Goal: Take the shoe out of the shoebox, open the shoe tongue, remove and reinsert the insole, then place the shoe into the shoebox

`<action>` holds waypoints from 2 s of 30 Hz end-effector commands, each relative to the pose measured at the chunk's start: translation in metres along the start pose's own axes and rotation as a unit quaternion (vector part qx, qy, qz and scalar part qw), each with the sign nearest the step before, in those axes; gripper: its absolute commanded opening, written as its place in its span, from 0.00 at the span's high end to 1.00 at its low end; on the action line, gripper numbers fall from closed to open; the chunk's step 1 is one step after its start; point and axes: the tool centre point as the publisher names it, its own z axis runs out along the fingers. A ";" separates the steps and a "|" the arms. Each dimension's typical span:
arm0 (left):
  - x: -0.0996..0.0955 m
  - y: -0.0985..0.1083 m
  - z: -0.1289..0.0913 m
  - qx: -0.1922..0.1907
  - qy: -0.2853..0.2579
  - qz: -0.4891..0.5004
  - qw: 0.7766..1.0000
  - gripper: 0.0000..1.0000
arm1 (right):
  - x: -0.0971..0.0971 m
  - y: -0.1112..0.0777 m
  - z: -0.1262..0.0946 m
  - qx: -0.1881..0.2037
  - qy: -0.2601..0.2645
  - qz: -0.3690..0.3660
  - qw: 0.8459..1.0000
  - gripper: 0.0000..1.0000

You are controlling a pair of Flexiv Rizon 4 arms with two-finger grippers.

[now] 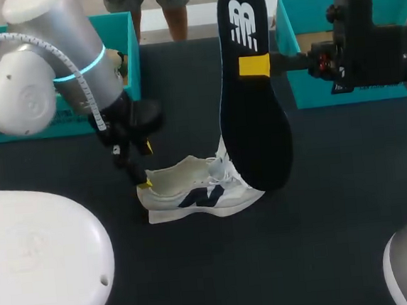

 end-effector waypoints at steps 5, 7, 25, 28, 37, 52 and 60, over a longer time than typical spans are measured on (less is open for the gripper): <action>0.000 -0.009 0.008 -0.027 -0.001 0.002 1.000 0.00 | -0.001 0.001 0.005 0.001 -0.001 0.001 1.000 1.00; 0.001 -0.009 0.009 -0.025 -0.004 0.000 1.000 0.00 | -0.001 0.001 0.005 0.001 -0.001 0.001 1.000 1.00; -0.008 -0.022 0.014 -0.010 -0.010 -0.006 1.000 0.00 | -0.001 0.001 0.005 0.001 -0.001 0.001 1.000 1.00; -0.019 -0.033 0.016 -0.007 -0.006 0.001 1.000 0.00 | -0.001 0.001 0.005 0.001 -0.001 0.001 1.000 1.00; -0.056 -0.057 0.032 -0.012 -0.016 0.004 1.000 0.00 | -0.001 0.001 0.005 0.001 -0.001 0.001 1.000 1.00; -0.055 -0.067 0.066 -0.029 0.009 0.016 0.999 0.33 | -0.001 0.001 0.005 0.001 -0.001 0.001 1.000 1.00; -0.047 -0.069 0.081 -0.039 0.033 0.024 0.998 0.31 | -0.001 0.001 0.005 0.001 -0.001 0.001 1.000 1.00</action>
